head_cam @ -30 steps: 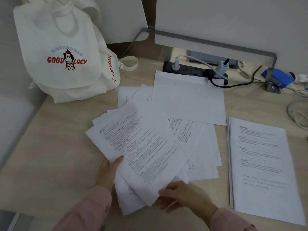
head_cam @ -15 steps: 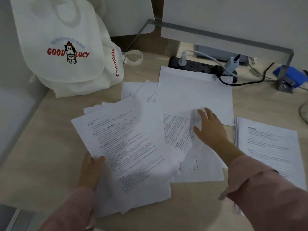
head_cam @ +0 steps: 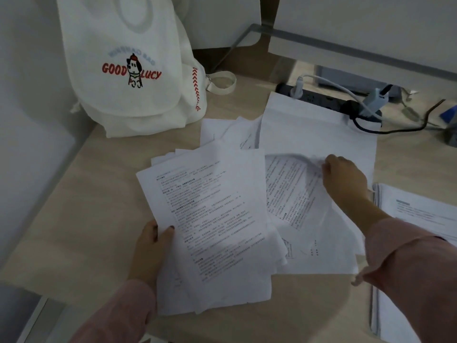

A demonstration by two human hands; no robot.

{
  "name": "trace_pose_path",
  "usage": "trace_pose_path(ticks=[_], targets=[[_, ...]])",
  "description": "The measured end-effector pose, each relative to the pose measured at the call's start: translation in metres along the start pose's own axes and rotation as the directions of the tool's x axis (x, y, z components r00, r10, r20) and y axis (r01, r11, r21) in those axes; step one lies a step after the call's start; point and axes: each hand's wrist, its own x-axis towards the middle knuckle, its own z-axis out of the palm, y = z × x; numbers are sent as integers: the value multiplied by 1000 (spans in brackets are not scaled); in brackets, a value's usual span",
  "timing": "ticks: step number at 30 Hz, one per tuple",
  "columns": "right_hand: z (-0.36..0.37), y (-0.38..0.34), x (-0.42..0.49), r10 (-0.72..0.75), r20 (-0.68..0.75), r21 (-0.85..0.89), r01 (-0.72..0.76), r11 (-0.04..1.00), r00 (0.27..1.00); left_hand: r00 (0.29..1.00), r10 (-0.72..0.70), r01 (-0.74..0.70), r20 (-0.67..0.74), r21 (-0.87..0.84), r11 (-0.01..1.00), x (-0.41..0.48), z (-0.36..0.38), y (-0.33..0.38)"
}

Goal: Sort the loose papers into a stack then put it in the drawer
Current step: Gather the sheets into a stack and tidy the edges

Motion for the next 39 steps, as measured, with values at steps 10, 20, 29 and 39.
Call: trace_pose_path(ticks=[10,20,29,39], targets=[[-92,-50,-49,70,49,859,-78,506,996,998,-55,55,12,48,997,2,-2,0],[-91,-44,-77,-112,381,924,-383,5,918,996,-81,82,43,-35,996,4,-5,-5],[-15,-64,-88,103,528,703,-503,503,843,996,-79,82,46,-71,994,7,-7,-8],[-34,-68,-47,-209,307,57,201,978,928,987,-140,151,72,-163,975,9,-9,-6]])
